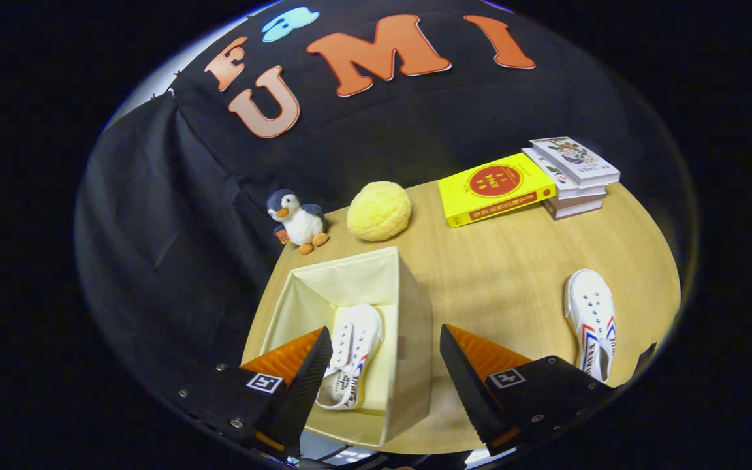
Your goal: Open the storage box then place both shoes into the box .Put the left shoe in first, then the right shoe, with the right side of both shoes facing outward in a uniform manner.
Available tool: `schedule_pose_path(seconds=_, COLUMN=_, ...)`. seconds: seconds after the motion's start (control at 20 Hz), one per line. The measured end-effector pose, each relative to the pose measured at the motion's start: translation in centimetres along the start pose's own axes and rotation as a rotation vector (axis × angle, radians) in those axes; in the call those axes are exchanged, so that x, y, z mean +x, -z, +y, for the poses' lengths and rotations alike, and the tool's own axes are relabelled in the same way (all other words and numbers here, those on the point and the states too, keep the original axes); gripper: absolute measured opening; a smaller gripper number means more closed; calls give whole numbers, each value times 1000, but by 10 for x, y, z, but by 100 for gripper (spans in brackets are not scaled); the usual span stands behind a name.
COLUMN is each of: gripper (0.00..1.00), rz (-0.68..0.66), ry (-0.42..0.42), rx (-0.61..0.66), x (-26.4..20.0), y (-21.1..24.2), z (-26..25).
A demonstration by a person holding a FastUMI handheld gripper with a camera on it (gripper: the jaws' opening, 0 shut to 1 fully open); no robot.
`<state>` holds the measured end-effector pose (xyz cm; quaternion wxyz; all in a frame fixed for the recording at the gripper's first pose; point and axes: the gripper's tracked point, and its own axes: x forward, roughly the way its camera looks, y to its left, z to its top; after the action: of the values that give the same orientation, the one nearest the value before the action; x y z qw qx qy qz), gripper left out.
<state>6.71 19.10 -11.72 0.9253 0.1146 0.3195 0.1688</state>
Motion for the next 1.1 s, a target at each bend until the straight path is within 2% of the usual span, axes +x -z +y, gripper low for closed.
schedule_pose_path(seconds=0.3, gripper=99, rz=3, ry=109, rx=44, x=-20, y=-4, z=-105)
schedule_pose_path(seconds=0.6, gripper=99, rz=41, ry=172, rx=59, x=-27, y=8, z=-189)
schedule_pose_path(seconds=1.1, gripper=99, rz=146, ry=217, rx=40, x=-17, y=53, z=-268)
